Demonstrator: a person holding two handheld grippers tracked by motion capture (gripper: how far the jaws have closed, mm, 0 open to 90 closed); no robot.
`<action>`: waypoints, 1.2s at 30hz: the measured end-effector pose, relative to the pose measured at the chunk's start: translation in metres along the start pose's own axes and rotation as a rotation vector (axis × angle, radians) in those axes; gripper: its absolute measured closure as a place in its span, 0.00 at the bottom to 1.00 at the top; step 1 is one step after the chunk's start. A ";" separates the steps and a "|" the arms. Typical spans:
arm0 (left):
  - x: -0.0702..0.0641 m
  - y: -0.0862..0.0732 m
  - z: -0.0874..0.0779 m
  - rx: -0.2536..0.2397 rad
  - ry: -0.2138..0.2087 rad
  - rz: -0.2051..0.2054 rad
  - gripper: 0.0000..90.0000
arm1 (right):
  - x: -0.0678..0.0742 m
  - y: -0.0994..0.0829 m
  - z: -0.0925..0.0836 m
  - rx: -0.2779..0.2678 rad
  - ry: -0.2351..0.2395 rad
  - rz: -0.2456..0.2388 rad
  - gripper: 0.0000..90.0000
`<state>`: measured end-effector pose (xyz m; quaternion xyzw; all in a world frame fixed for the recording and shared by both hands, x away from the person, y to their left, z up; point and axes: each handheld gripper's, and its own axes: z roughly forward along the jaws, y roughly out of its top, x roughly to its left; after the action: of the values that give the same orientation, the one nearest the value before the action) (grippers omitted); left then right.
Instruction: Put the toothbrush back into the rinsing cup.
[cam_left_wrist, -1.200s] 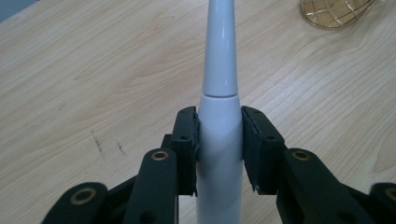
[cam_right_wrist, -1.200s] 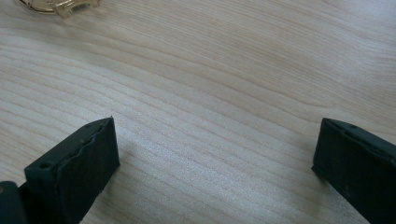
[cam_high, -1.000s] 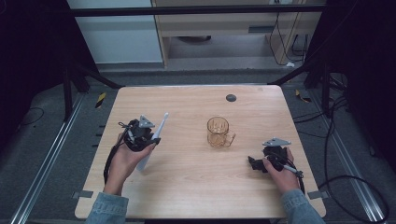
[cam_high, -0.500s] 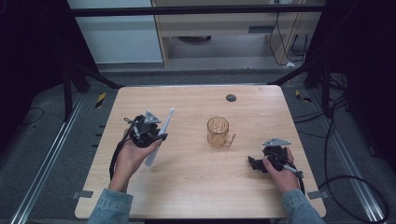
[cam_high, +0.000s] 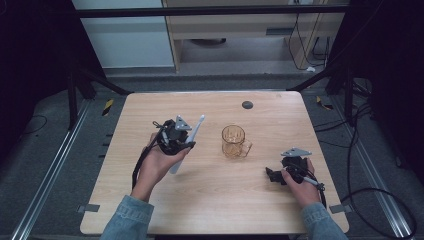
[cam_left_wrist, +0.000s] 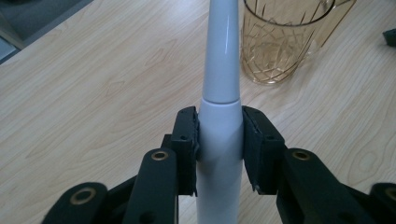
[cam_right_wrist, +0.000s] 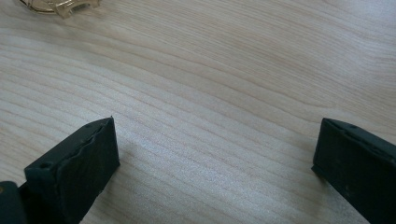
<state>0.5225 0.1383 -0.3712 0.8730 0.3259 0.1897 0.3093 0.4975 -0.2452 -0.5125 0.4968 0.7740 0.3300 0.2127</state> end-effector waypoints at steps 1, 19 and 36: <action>-0.001 0.002 0.000 -0.002 -0.002 0.003 0.75 | 0.000 0.000 0.000 0.000 0.000 0.000 0.00; -0.018 0.033 -0.001 -0.048 -0.024 0.046 0.75 | 0.000 0.000 0.000 0.000 0.000 -0.002 0.00; -0.017 0.055 -0.008 -0.124 -0.047 0.038 0.75 | 0.000 0.000 0.000 0.000 0.000 -0.002 0.00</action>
<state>0.5309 0.0970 -0.3312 0.8623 0.2898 0.1949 0.3667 0.4975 -0.2453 -0.5125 0.4962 0.7743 0.3298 0.2132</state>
